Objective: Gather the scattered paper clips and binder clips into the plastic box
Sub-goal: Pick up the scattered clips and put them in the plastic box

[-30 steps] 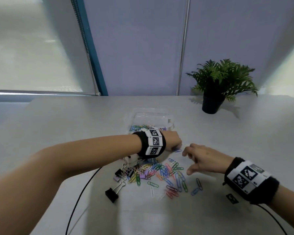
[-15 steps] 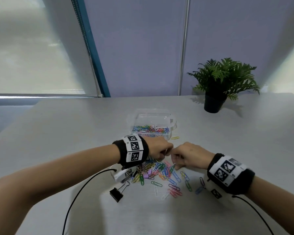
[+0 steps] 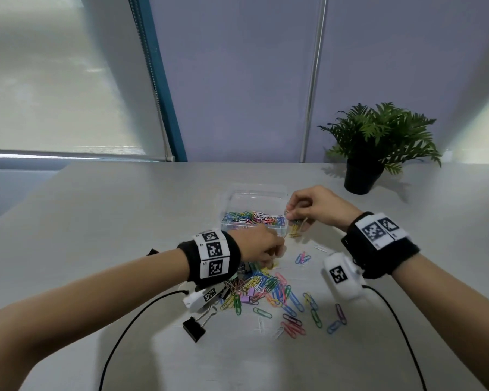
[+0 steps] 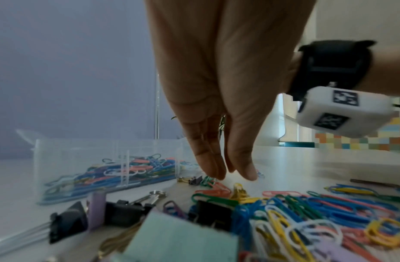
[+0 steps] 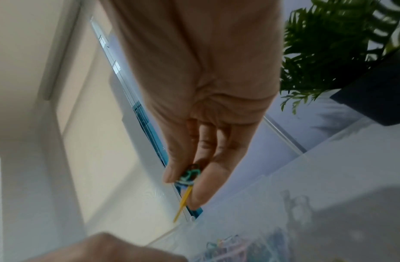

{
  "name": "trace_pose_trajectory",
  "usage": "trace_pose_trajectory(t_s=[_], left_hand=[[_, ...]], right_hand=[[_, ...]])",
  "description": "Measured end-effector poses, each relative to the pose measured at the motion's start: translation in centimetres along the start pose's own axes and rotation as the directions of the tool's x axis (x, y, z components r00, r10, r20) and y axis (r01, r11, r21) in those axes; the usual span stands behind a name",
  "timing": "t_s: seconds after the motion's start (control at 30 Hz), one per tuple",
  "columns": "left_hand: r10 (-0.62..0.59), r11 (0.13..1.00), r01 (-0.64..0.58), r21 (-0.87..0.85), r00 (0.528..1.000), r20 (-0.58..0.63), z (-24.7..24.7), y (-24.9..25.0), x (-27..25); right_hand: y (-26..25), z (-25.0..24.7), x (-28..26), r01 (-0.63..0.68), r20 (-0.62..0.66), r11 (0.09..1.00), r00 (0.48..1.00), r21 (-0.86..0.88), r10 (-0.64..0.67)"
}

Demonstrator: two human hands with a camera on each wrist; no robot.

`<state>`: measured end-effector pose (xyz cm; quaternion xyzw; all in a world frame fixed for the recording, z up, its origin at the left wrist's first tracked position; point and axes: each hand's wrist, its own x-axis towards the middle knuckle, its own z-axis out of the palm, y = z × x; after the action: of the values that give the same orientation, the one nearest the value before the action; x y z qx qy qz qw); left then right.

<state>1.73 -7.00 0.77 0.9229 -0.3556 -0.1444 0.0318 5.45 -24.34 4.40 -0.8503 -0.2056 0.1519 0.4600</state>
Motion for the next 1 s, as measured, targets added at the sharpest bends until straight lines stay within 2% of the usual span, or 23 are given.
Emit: trace_pose_trajectory(t_s=[0.17, 0.23, 0.33, 0.43, 0.5, 0.57, 0.63, 0.7, 0.8, 0.87, 1.0], left_hand=[[-0.037, 0.996, 0.04, 0.085, 0.999, -0.037, 0.1, -0.3, -0.6], [-0.063, 0.993, 0.069, 0.096, 0.996, -0.063, -0.1, -0.9, -0.9], [-0.095, 0.989, 0.1, 0.108, 0.994, -0.053, 0.5, -1.1, -1.3], [-0.167, 0.981, 0.167, 0.099, 0.986, -0.012, 1.3, -0.4, -1.4], [-0.209, 0.976, 0.209, 0.067, 0.978, -0.001, 1.4, 0.0, -1.1], [-0.245, 0.968, 0.245, 0.059, 0.969, -0.008, 1.5, 0.2, -0.6], [-0.27, 0.962, 0.271, 0.039, 0.962, -0.025, 1.6, 0.4, 0.0], [-0.286, 0.958, 0.286, -0.009, 0.958, -0.012, 1.5, 0.4, 0.5], [-0.27, 0.961, 0.272, -0.05, 0.962, 0.043, 1.2, 0.5, 0.8], [-0.251, 0.967, 0.254, -0.035, 0.966, 0.057, 1.1, 0.6, 0.8], [-0.221, 0.974, 0.223, -0.027, 0.974, 0.054, 1.0, 0.8, 0.8]], right_hand=[[-0.9, 1.1, 3.9, -0.002, -0.126, 1.0, 0.992, 0.01, 0.003], [-0.9, 1.7, 5.1, -0.016, -0.141, 1.0, 0.99, -0.017, 0.013], [-0.6, 2.4, 6.1, -0.019, -0.093, 0.995, 0.996, -0.103, 0.01], [-0.4, 2.6, 5.7, -0.005, -0.011, 0.965, 1.0, -0.262, 0.002], [0.0, 1.9, 5.0, 0.005, -0.021, 0.918, 1.0, -0.396, -0.015], [0.9, 0.7, 4.3, -0.005, -0.059, 0.828, 0.998, -0.56, -0.034], [2.1, -0.4, 3.6, -0.054, -0.068, 0.729, 0.998, -0.682, 0.01], [3.4, -0.8, 3.0, -0.079, 0.007, 0.692, 0.993, -0.717, 0.121], [4.8, -0.1, 2.2, -0.005, 0.207, 0.707, 0.955, -0.707, 0.213], [5.3, 0.7, 1.8, 0.063, 0.262, 0.705, 0.948, -0.706, 0.178], [5.5, 1.7, 0.4, 0.141, 0.283, 0.714, 0.955, -0.686, 0.083]])
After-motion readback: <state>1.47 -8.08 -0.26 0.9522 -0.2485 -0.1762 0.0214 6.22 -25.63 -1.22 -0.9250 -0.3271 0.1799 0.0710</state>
